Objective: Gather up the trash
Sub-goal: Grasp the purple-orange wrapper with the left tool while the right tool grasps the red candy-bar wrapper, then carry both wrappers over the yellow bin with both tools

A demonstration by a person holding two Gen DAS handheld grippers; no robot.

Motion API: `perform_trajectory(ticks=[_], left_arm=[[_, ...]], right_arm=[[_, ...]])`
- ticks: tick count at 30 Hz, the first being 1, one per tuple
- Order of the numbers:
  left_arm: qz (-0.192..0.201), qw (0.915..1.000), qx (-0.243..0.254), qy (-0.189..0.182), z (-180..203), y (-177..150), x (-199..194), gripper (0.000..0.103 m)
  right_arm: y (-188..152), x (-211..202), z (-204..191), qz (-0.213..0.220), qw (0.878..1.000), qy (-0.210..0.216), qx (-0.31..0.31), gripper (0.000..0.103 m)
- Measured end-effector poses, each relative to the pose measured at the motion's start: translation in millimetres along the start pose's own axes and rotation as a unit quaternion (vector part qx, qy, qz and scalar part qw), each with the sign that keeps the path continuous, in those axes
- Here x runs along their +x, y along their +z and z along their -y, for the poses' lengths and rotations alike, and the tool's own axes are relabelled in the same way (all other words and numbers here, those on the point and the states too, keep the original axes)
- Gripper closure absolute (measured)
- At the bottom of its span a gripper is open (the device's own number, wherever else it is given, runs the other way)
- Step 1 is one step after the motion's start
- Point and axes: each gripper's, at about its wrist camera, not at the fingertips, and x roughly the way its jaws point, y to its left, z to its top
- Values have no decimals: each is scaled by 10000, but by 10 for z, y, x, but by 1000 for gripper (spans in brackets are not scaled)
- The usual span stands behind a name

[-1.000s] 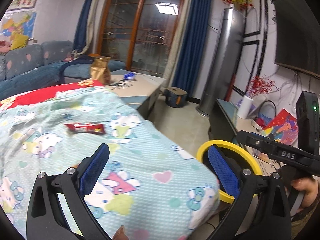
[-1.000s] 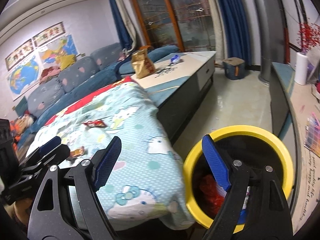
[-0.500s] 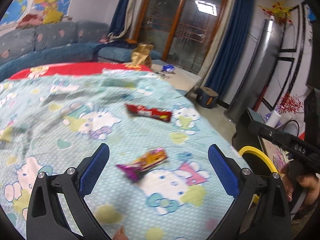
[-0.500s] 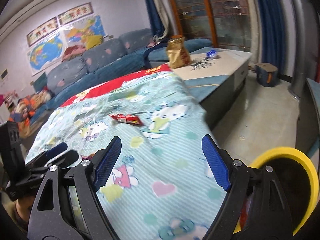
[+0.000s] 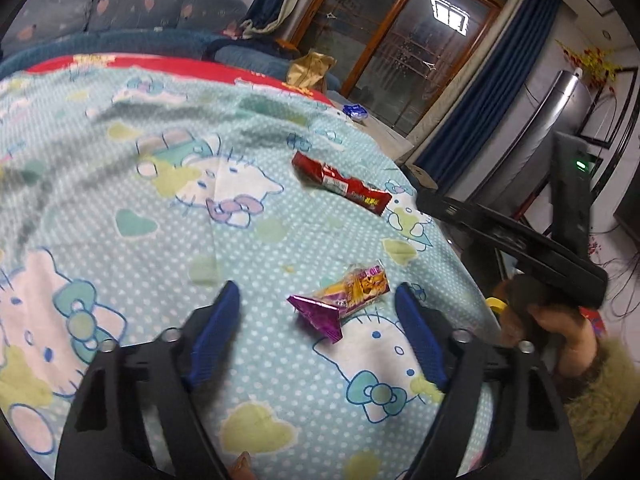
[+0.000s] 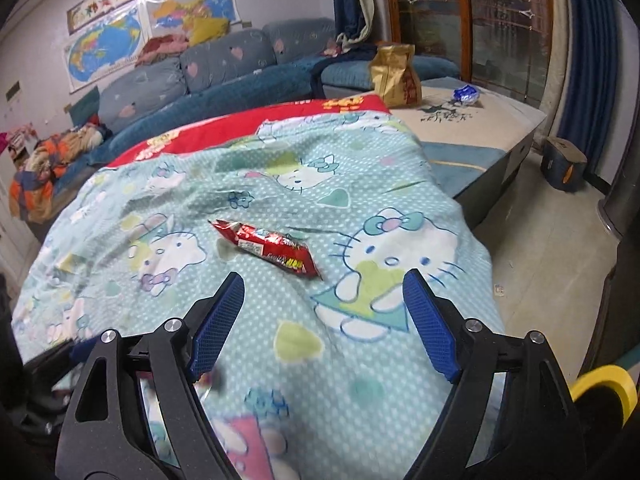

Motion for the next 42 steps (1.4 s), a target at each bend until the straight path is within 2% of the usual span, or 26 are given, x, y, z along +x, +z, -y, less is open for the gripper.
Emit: perform_trajectory(ticks=[1, 6, 7, 8, 12, 13, 14, 16, 21, 30, 42], left_arm=[[-33, 10000, -41, -44, -8, -10, 18, 44], [-171, 9995, -178, -208, -34, -60, 103, 56], [-179, 9995, -165, -220, -27, -65, 108, 57], [-184, 9994, -162, -228, -24, -66, 110, 57], [-213, 9993, -161, -259, -21, -69, 137, 65], [-219, 9993, -159, -265, -21, -67, 148, 68], [-224, 9993, -158, -268, -23, -68, 154, 70], [-237, 9992, -156, -279, -28, -76, 156, 77], [-226, 9992, -98, -320, -4, -93, 147, 80], [-93, 9985, 59, -542, 200, -93, 47, 81], [47, 9956, 409, -838, 574, -71, -85, 81]], right_arm=[[11, 48, -8, -33, 10000, 16, -26, 36], [101, 286, -73, -212, 9997, 8, -142, 45], [115, 322, -77, -246, 9996, 8, -138, 50], [128, 381, -76, -319, 9994, 17, -126, 60], [144, 545, -52, -537, 9985, 112, -19, 77], [138, 567, -48, -570, 9983, 139, -4, 89], [128, 578, -48, -603, 9980, 200, -1, 94], [95, 549, -61, -562, 9982, 213, -18, 96], [-17, 333, -37, -344, 9989, 289, 164, 97], [-270, -267, 152, 97, 9986, 177, 499, 98], [-587, -843, 560, 323, 9937, -13, 1075, 99]])
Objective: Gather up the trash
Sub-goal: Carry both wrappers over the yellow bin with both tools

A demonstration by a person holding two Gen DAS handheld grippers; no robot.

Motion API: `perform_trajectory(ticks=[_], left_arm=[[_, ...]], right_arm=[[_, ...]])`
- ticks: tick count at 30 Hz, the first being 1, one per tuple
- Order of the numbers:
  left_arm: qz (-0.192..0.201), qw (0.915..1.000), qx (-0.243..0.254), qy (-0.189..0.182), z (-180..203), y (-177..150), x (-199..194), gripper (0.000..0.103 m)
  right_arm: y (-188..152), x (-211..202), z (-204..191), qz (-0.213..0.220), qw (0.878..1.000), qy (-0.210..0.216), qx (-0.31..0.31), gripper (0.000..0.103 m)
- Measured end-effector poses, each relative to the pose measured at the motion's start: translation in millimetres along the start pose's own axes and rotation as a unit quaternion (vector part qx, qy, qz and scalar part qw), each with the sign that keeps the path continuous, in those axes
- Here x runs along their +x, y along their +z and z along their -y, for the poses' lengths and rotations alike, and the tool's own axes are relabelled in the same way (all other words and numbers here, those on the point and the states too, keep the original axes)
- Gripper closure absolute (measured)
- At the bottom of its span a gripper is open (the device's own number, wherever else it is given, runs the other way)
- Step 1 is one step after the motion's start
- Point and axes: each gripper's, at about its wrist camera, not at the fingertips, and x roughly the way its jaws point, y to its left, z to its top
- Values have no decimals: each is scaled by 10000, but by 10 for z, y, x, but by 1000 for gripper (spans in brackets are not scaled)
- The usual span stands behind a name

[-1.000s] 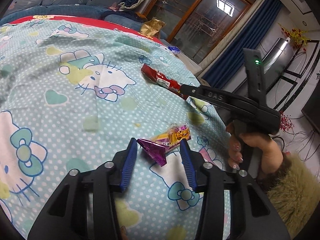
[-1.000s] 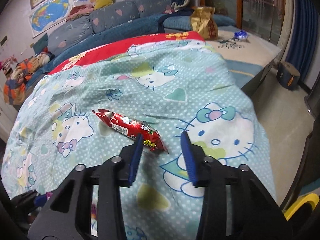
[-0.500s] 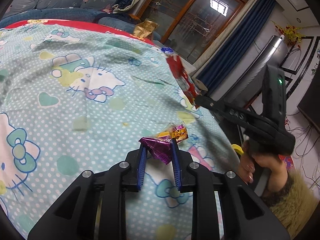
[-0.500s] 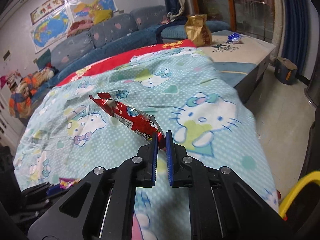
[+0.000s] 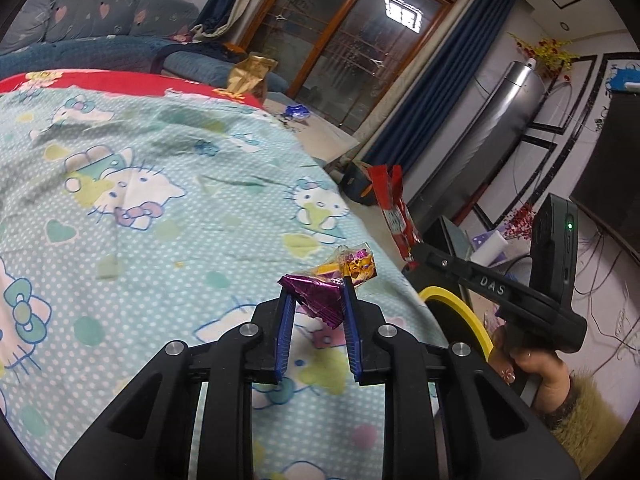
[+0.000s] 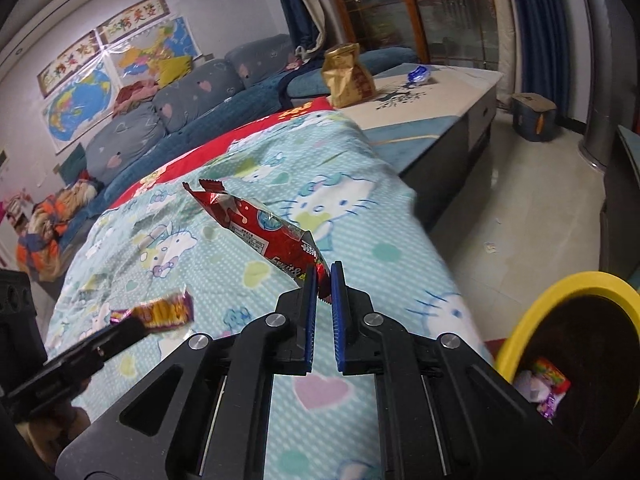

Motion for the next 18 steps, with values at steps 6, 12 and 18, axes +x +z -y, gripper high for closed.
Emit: perform_trajectory(ticks=[6, 12, 18], left_arm=[[-10, 9997, 197, -138, 188, -20, -7, 81], [-16, 9991, 357, -250, 349, -46, -11, 81], [-46, 9978, 548, -366, 524, -73, 6, 81]], right_arm=[[-82, -245, 182, 86, 9997, -42, 222, 99], [-149, -460, 363, 215, 9990, -241, 325, 99], [-247, -636, 544, 305, 9974, -443, 471, 99]])
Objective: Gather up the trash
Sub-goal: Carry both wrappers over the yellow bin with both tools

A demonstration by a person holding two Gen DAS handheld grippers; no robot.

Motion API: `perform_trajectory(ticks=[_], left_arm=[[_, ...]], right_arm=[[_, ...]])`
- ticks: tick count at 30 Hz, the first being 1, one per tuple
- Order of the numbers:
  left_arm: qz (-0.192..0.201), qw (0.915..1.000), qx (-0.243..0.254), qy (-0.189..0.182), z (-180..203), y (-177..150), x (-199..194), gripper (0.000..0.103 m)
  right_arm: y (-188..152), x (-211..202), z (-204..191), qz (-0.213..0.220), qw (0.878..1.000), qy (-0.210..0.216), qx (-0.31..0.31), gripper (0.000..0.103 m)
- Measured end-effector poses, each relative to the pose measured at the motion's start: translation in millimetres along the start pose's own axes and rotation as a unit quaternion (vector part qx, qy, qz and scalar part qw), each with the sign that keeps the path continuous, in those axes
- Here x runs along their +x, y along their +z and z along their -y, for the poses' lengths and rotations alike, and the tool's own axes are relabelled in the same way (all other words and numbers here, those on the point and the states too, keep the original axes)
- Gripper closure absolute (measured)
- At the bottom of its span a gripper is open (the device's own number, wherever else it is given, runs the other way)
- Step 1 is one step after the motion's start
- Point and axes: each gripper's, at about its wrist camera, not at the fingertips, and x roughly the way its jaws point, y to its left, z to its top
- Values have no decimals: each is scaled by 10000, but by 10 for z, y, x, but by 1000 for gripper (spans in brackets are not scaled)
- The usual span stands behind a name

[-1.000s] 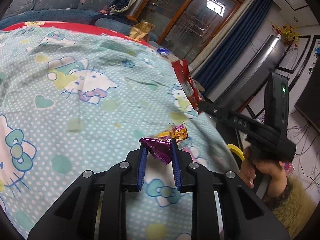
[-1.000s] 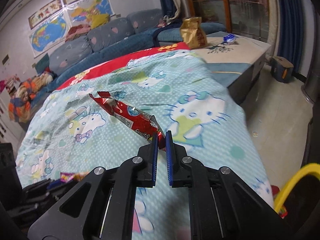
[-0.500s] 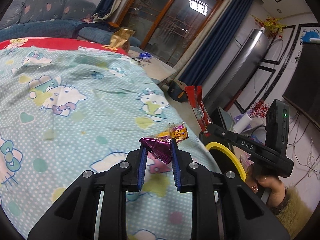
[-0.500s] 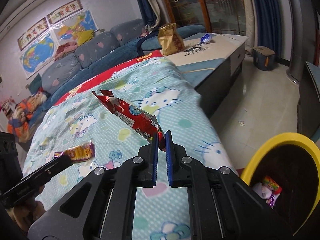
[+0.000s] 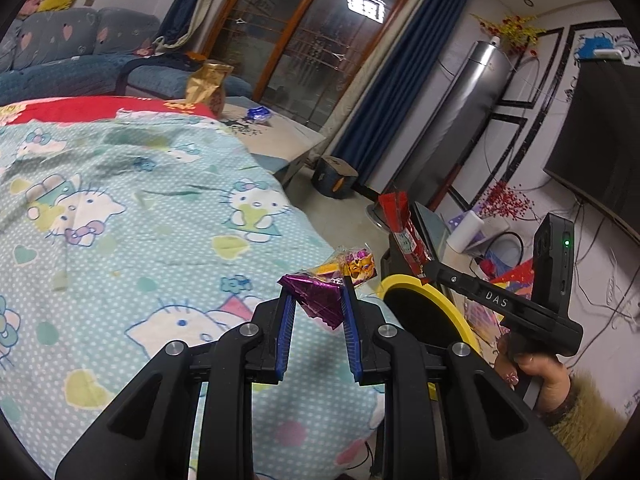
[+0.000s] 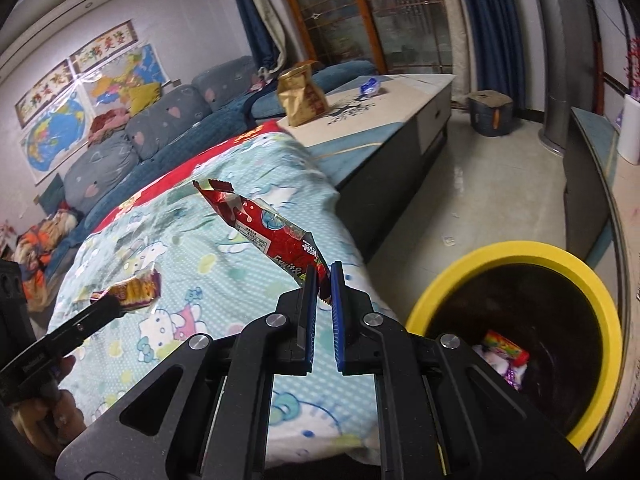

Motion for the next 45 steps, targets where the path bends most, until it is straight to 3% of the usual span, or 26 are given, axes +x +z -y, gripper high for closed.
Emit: perform_trajectory(ticks=[25, 45], left_arm=[[-386, 9931, 969, -528, 869, -222, 337, 81], [-788, 9807, 1620, -755, 1453, -456, 799, 81]], right_arm=[[-229, -522, 821, 354, 9927, -942, 670, 99], [-541, -608, 1461, 48, 9795, -1285, 1549, 99]])
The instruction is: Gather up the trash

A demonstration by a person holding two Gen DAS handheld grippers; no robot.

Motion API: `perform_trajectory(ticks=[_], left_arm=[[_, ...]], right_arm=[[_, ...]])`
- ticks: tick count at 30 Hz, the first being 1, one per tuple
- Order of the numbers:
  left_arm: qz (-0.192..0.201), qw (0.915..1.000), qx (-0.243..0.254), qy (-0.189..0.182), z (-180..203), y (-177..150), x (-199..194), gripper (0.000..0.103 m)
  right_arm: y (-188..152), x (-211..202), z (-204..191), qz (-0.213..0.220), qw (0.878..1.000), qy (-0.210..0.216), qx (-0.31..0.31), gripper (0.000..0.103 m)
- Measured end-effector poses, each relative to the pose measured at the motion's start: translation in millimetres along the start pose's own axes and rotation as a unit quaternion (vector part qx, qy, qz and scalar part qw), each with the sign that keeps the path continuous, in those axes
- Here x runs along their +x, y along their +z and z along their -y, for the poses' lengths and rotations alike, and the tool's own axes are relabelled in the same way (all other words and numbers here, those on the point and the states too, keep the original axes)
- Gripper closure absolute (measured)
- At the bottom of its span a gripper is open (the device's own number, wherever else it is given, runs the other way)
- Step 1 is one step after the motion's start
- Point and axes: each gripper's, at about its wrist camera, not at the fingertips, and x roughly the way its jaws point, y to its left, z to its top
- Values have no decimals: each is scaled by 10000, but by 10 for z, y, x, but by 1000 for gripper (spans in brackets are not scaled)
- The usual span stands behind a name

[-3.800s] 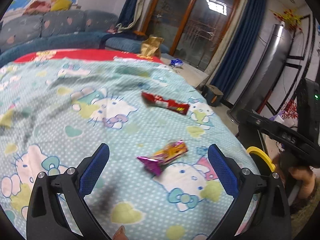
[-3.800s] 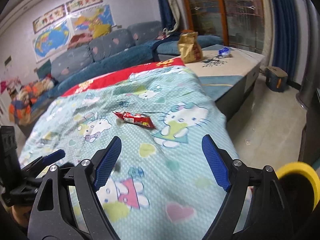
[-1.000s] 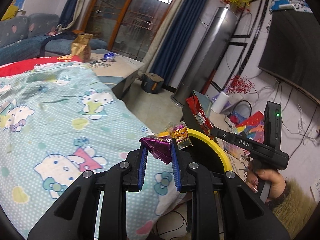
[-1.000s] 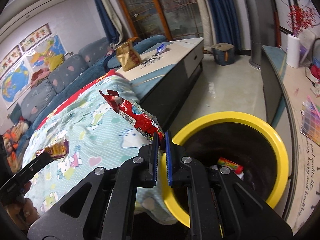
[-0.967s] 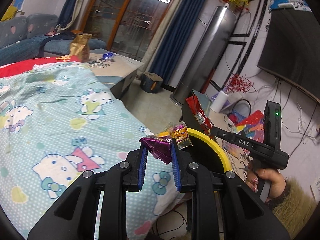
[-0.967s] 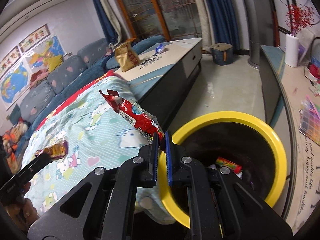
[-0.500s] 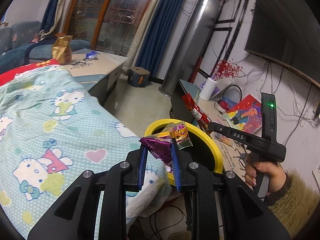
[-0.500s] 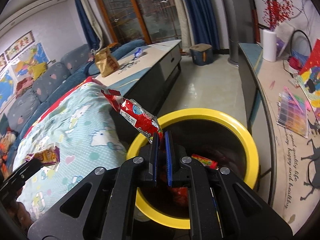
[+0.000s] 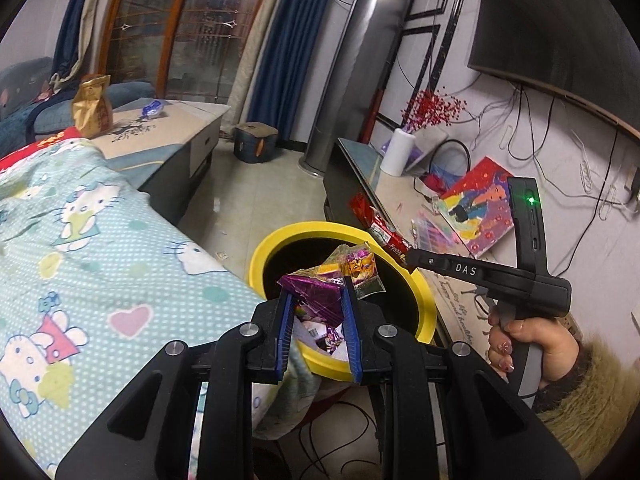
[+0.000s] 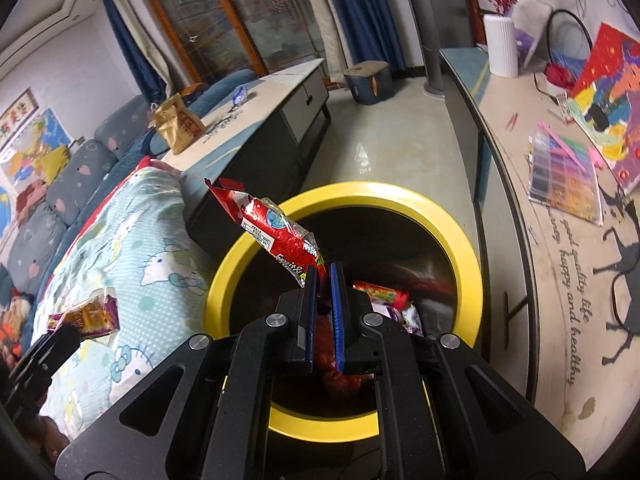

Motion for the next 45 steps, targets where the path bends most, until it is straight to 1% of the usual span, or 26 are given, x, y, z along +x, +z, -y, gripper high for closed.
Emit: perform_trajectory(ticks=[11, 13, 16, 18, 20, 21, 22, 23, 24, 25, 26, 27, 28, 29, 31, 32, 33, 34, 38, 42, 45], left_arm=[[-368, 9990, 271, 8, 135, -33, 437, 81], [-443, 9985, 320, 18, 154, -35, 529, 81], [-555, 9978, 361, 29, 175, -53, 663, 81], [-636, 9973, 365, 20, 177, -74, 745, 81], [-826, 9958, 405, -19, 177, -107, 876, 78], [-889, 9952, 411, -2, 173, -123, 920, 73], [-915, 9949, 420, 29, 164, -140, 952, 66], [-935, 9947, 426, 43, 151, -152, 972, 62], [-942, 9947, 406, 44, 135, -159, 978, 55], [-928, 9950, 373, 39, 118, -161, 969, 47], [-895, 9954, 352, 39, 104, -159, 948, 41], [-855, 9957, 338, 56, 92, -154, 920, 31], [-818, 9961, 321, 70, 76, -149, 883, 23], [-772, 9965, 298, 74, 62, -158, 817, 21], [-668, 9974, 260, 110, 30, -152, 711, 13], [-628, 9976, 251, 137, 30, -144, 672, 11], [-540, 9981, 224, 195, 3, -140, 589, 8], [-484, 9983, 198, 250, -11, -132, 535, 7], [-232, 9979, 15, 598, -150, -125, 237, 7], [33, 9946, -174, 1024, -326, -141, -127, 7], [216, 9919, -278, 1222, -427, -158, -364, 7]], right_arm=[[-82, 95, 221, -239, 9990, -12, 374, 99], [-96, 111, 249, -278, 9987, -2, 416, 97], [-120, 137, 284, -358, 9982, 12, 474, 96], [-135, 140, 306, -387, 9980, 6, 490, 89], [-140, 110, 321, -355, 9981, -67, 496, 75], [-142, 75, 320, -304, 9983, -134, 481, 73], [-143, 43, 315, -259, 9985, -188, 447, 71], [-148, 0, 307, -211, 9987, -255, 395, 66], [-149, -29, 308, -184, 9987, -296, 376, 62], [-158, -71, 303, -142, 9987, -332, 365, 55], [-172, -121, 294, -80, 9987, -373, 338, 49], [-176, -150, 288, -36, 9987, -413, 297, 45], [-190, -194, 259, 12, 9986, -471, 225, 38], [-193, -225, 241, 42, 9986, -503, 171, 28], [-223, -331, 154, 190, 9983, -548, 59, 17], [-230, -366, 133, 244, 9982, -551, 32, 14], [-245, -424, 83, 330, 9980, -543, -25, 12], [-254, -481, 32, 409, 9979, -499, -92, 11], [-290, -635, -167, 638, 9966, -403, -337, 11], [-348, -788, -436, 935, 9929, -333, -652, 11], [-414, -894, -660, 1175, 9882, -257, -953, 11]])
